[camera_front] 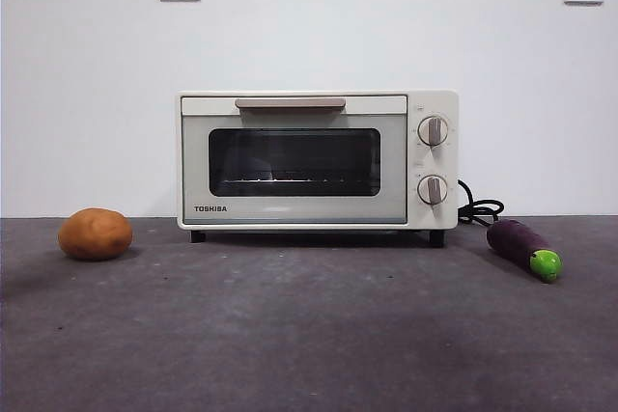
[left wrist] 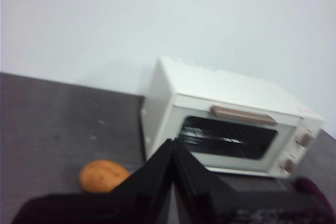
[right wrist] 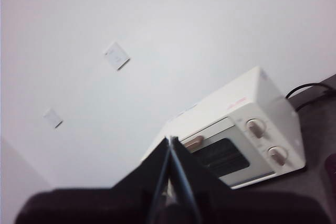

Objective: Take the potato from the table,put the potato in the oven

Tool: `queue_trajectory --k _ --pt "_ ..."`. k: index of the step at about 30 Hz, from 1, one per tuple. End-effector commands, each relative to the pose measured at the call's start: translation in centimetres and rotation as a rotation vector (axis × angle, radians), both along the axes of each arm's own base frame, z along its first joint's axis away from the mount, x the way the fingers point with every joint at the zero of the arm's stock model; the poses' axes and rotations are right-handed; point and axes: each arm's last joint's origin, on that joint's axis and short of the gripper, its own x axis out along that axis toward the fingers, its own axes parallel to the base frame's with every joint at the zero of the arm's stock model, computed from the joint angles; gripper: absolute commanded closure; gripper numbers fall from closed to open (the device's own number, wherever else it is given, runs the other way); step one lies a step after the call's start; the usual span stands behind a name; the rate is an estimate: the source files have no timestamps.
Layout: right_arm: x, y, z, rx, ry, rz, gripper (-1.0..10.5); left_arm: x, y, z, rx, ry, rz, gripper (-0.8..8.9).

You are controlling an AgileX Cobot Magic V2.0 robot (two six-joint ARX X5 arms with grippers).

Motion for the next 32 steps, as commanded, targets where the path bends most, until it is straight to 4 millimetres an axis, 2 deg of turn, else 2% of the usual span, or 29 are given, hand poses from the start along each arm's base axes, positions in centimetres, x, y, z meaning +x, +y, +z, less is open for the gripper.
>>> queue_trajectory --k 1,8,15,20,24,32 --pt "-0.1 0.1 1.6 -0.005 0.022 0.048 9.5 2.0 -0.2 0.8 -0.011 0.059 -0.062 8.19" --pt "0.6 0.3 5.1 -0.121 0.190 0.106 9.5 8.4 -0.6 3.1 -0.037 0.210 -0.223 8.19" --pt "3.0 0.2 6.7 -0.152 0.336 0.161 9.5 14.1 -1.7 5.6 -0.050 0.346 -0.281 8.19" --pt "5.6 0.4 6.7 -0.127 0.414 0.299 9.5 17.6 -3.3 7.3 -0.008 0.397 -0.342 8.19" --pt "7.6 0.5 6.4 -0.096 0.486 0.405 9.5 20.0 -5.2 7.7 0.042 0.433 -0.405 8.19" --pt "10.1 0.8 5.5 -0.096 0.587 0.403 9.5 24.5 -8.9 6.2 0.089 0.506 -0.512 8.19"
